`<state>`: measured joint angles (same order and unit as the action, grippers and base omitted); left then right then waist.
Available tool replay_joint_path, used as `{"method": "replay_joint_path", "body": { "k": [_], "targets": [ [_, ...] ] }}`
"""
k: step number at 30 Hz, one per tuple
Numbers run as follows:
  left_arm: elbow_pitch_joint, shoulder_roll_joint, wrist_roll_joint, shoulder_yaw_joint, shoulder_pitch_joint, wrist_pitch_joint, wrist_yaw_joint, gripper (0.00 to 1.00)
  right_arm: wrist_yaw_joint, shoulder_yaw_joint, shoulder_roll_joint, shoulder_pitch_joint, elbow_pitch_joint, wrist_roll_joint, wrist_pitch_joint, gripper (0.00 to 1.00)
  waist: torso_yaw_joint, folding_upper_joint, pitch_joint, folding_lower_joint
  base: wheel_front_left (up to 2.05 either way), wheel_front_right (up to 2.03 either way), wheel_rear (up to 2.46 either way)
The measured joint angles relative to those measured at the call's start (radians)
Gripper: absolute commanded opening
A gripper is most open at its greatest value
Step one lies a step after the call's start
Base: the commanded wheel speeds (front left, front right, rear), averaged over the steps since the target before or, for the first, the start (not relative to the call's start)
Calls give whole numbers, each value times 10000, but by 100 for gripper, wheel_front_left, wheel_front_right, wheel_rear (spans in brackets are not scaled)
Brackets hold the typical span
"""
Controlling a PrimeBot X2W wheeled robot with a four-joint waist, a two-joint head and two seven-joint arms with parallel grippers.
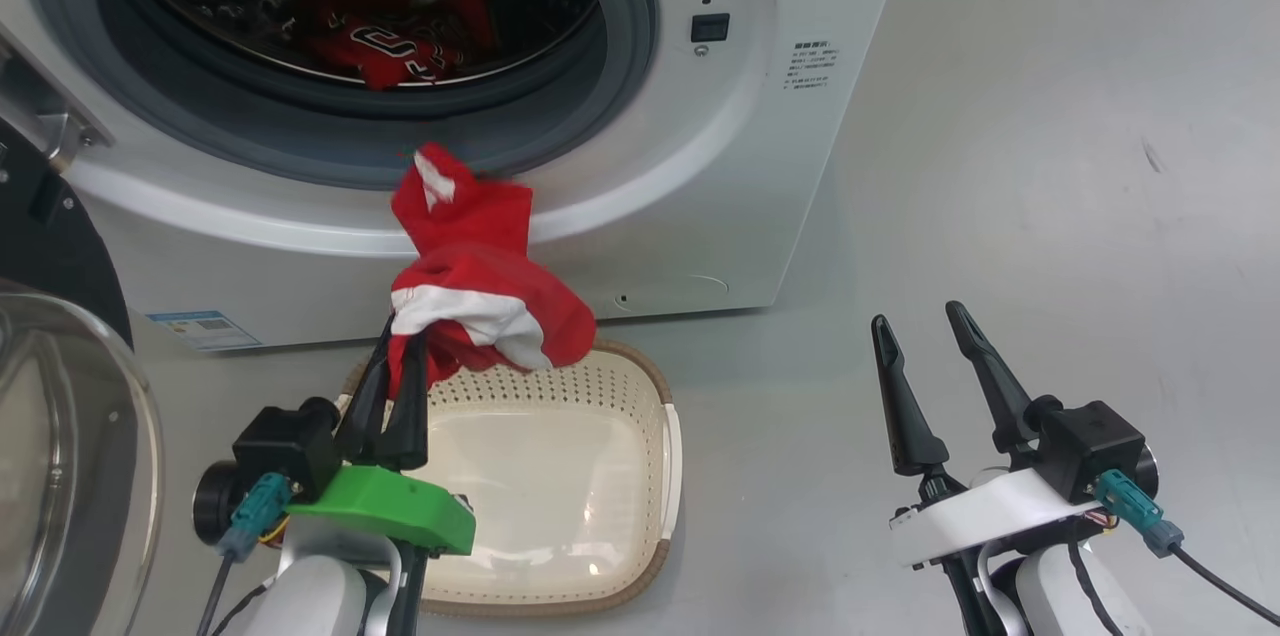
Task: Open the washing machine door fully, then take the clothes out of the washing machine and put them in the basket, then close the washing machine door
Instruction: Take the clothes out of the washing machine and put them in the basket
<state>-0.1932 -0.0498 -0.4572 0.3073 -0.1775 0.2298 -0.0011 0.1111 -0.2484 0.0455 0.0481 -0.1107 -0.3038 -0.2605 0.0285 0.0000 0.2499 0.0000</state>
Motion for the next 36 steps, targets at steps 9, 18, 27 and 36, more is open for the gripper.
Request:
{"method": "replay_joint_path", "body": {
  "k": [9,18,27,36],
  "targets": [
    [-876,2,-46,2,37,4,272,0,6,-265,-2,153,194,0,0,100,-201,0,641,-1,0,0,0],
    [-2550,13,10,71,-755,-272,332,0,8,-460,4,797,466,0,0,100,-639,0,1620,-1,0,0,0],
    [-4525,44,-251,-77,-1832,-1049,401,0,13,-518,17,1392,617,0,-2,100,-1057,0,2621,0,0,0,0],
    [-6011,86,-533,-136,-2778,-1582,485,0,21,-502,27,1845,637,0,0,100,-1368,0,3408,0,0,0,0]
  ]
}}
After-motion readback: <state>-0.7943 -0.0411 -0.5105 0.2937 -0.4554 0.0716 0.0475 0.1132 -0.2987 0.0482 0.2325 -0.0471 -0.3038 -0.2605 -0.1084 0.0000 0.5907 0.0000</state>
